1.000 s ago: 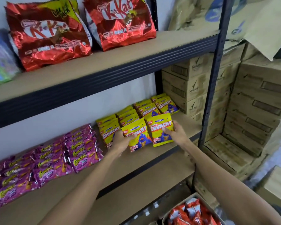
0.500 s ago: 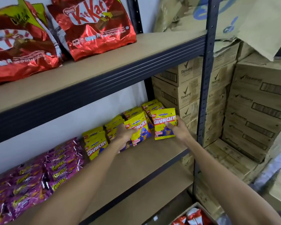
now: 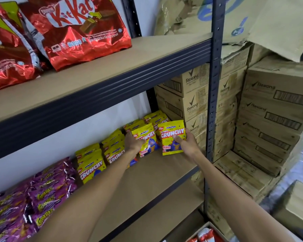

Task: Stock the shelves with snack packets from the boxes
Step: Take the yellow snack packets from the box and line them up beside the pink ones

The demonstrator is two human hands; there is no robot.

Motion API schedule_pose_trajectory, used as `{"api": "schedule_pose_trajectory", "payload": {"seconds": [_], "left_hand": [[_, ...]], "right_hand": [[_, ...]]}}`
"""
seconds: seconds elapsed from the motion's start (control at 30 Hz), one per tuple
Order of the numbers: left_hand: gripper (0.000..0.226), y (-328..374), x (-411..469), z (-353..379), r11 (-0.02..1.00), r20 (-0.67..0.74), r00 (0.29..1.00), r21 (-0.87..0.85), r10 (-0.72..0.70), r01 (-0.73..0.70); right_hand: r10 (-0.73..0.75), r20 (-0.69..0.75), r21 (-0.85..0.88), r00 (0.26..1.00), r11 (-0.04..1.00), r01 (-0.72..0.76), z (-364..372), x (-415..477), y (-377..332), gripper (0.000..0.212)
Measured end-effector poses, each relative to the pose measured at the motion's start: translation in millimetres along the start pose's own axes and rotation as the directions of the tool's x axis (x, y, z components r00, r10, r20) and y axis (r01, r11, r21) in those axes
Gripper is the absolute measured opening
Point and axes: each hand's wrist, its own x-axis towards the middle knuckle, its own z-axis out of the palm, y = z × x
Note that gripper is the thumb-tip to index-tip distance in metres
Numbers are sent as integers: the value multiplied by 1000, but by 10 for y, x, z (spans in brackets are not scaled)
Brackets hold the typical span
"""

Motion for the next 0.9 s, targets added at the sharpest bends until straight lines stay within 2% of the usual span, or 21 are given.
{"api": "schedule_pose_trajectory", "payload": {"seconds": [0.1,0.17,0.27,0.33,0.47,0.53,0.73,0.9], "left_hand": [[76,-18,-71,50,983,-57,995,168,81,-71],[88,-22,-136,33,923,-80,989,375,120,-82],[101,-30,-161,15,842,-115,976,531,184,-96],[94,-37,-169,15,781,-107,954,603,280,-161],[48,-93,-189,7,591,-28,855,735,517,-333],[39,-149,-194,8,514,6,823,778,568,-361],[73,-249,-202,21,403,170,847,821,503,-404],[82,-228,-180,35,377,182,865,844,467,-381]], "right_hand": [[-7,-5,3,1000,1000,7,16,49,1,29],[1,-8,1,1000,1000,-1,22,75,5,30],[11,-11,26,1000,1000,-10,38,94,37,30],[19,-13,29,1000,999,-18,43,91,37,30],[13,-13,37,1000,999,-12,39,108,32,29],[-5,-17,29,1000,1000,5,35,129,19,25],[-69,-57,-71,996,995,65,60,154,-51,31],[-195,-80,-218,978,960,174,132,178,-111,32]]}}
